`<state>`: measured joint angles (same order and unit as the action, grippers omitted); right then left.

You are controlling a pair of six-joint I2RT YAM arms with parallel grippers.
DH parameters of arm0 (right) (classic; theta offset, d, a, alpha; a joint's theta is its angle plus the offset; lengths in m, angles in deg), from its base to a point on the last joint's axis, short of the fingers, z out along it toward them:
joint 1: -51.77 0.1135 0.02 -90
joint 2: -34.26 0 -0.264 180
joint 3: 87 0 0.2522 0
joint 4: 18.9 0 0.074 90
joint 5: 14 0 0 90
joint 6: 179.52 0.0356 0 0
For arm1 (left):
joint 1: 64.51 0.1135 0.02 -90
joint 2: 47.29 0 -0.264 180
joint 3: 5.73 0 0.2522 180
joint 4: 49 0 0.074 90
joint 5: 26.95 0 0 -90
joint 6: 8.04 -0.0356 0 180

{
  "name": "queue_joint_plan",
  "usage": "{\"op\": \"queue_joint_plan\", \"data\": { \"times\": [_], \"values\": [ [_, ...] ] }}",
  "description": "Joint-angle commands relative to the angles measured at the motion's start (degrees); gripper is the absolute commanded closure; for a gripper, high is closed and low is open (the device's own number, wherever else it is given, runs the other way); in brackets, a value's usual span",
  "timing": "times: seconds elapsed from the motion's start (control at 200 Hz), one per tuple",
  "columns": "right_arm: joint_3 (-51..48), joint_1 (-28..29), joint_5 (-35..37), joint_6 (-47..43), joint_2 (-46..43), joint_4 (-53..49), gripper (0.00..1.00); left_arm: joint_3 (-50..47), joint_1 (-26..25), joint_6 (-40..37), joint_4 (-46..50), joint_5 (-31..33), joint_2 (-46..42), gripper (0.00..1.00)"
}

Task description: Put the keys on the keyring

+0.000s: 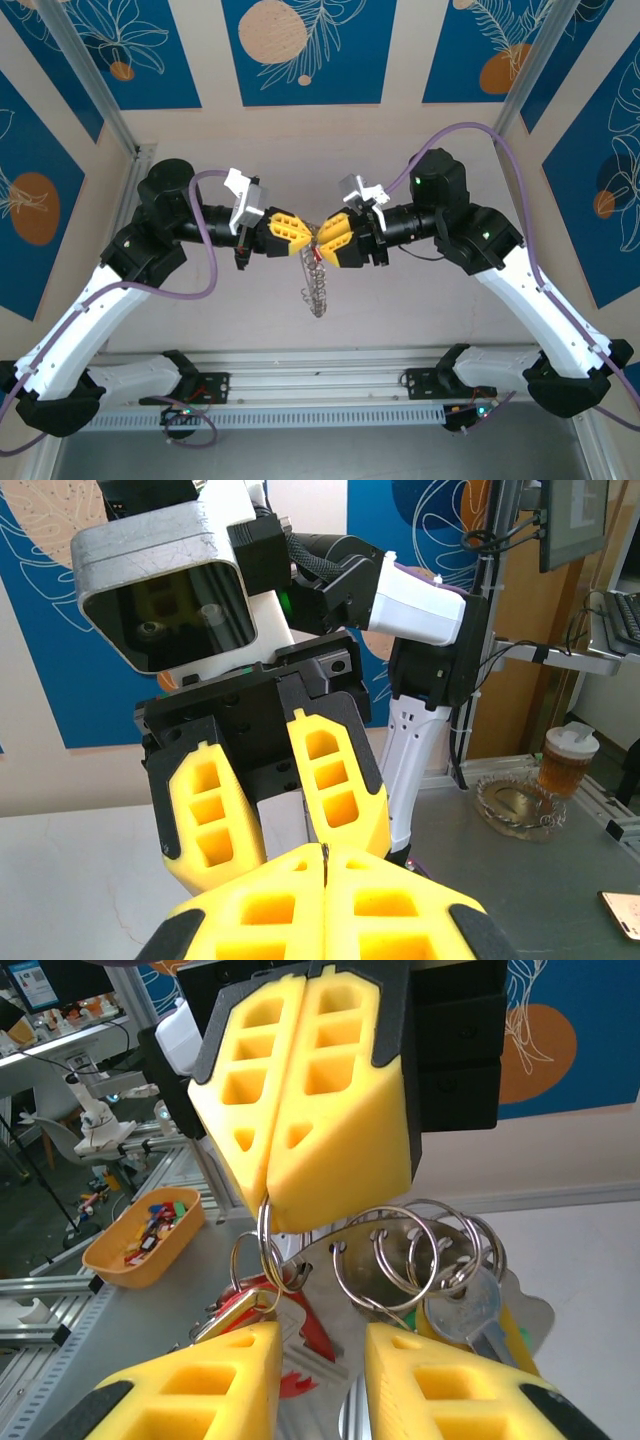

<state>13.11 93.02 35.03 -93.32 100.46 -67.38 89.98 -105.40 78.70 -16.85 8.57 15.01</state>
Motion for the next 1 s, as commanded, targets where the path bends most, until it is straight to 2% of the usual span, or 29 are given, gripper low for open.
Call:
{"op": "queue_joint_plan", "data": {
  "times": [0.0, 0.19, 0.46, 0.995],
  "values": [
    [0.4, 0.4, -2.7, 0.7, -0.4, 0.9, 0.72, 0.8, 0.2, 0.4, -2.2, -2.0, -0.9, 1.0],
    [0.4, 0.3, -3.2, 1.1, -1.1, 1.8, 0.73, 1.3, 0.2, 0.2, -1.8, -2.3, -0.6, 1.0],
    [1.9, -1.3, -0.3, 0.4, -1.7, -1.4, 0.74, 1.7, 0.2, -0.1, -1.0, -2.5, -0.6, 1.0],
    [1.5, -1.7, -8.4, 3.6, -0.4, 2.0, 0.77, 2.0, 0.2, -0.2, -0.8, -3.0, -0.2, 1.0]
  ]
}}
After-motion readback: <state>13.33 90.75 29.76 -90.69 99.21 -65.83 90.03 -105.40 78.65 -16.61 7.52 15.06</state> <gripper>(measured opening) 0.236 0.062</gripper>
